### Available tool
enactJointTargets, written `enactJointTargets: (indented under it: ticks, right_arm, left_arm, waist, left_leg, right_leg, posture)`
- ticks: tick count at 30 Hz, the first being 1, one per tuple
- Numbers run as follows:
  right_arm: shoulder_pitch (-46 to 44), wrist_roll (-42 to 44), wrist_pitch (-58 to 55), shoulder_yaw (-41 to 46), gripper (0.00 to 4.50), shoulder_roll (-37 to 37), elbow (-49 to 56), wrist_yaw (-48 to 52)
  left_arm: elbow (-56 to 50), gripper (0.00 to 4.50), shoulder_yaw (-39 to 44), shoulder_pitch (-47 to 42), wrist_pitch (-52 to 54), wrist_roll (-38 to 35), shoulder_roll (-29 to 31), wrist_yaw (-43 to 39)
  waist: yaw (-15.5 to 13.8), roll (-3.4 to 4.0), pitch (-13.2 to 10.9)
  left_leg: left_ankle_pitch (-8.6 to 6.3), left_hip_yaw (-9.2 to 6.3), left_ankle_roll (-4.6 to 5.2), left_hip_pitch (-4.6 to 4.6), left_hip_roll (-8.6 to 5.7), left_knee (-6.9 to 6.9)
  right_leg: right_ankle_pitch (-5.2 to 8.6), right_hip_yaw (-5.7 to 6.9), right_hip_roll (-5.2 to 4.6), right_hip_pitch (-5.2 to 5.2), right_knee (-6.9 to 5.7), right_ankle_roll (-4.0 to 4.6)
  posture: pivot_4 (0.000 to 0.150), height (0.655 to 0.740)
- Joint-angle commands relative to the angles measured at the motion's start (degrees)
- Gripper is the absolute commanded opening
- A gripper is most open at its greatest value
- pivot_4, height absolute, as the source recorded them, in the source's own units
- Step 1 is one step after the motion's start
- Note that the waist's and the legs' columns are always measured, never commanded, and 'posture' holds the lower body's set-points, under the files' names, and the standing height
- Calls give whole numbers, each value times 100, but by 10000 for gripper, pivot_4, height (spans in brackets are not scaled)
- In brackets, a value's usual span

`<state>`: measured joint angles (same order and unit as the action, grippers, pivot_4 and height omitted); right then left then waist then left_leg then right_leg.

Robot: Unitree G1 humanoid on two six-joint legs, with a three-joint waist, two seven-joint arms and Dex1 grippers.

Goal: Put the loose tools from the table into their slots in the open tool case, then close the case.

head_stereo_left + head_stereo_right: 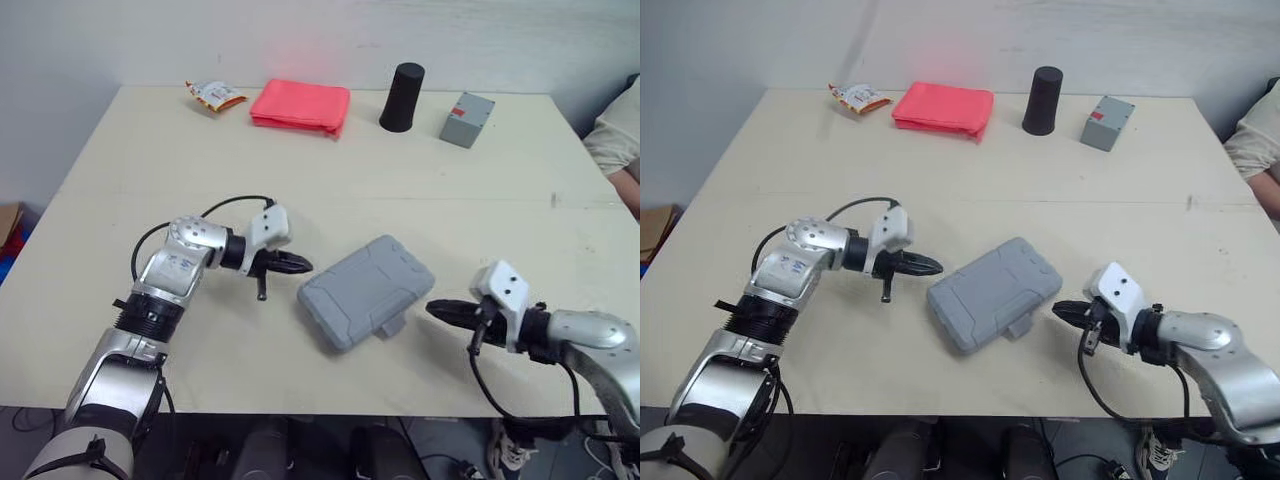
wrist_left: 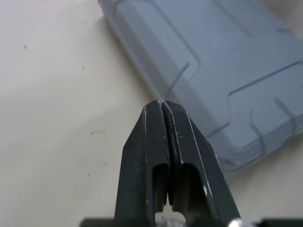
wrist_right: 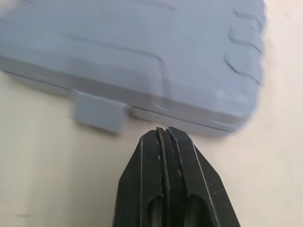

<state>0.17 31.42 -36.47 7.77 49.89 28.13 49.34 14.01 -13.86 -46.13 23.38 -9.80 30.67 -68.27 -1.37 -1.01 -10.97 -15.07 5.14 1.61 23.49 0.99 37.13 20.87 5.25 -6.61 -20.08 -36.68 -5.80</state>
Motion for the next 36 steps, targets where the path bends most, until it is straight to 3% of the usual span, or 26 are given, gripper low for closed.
enactJointTargets:
  ticks: [1,10,27,36]
  right_arm:
    - [96,24,-68,-320,408,-226,421,-149]
    - [97,-703,76,-1153,408,-596,378,-673]
    - [-521,-1361,420,-1516,408,-1398,-413,-942]
    - [-1002,-1465,535,-1592,408,-1544,-944,-640]
  left_arm:
    - [-96,0,-358,-198,-521,378,-228,124]
    - [462,0,-1248,-229,-1314,1326,-606,189]
    - [663,0,-1463,-100,-1463,1732,-819,105]
    - [958,0,-1601,-33,-1708,2025,-1046,23]
  waist:
    - [-4,0,0]
    - [-14,3,4]
    - [29,-47,61]
    - [75,-34,134]
  left_leg:
    - [0,0,0,-5,-1,0]
    - [-3,1,4,-24,-7,-1]
    - [-6,-11,4,-58,6,-3]
    - [-48,-10,-17,-138,25,-17]
  right_leg:
    - [0,-1,0,6,2,0]
    - [0,-4,-3,26,21,0]
    - [0,-3,-3,59,31,0]
    - [0,-12,-1,128,31,16]
  posture:
    - [1500,7361]
    - [1500,7361]
    - [1500,7361]
    - [1500,7361]
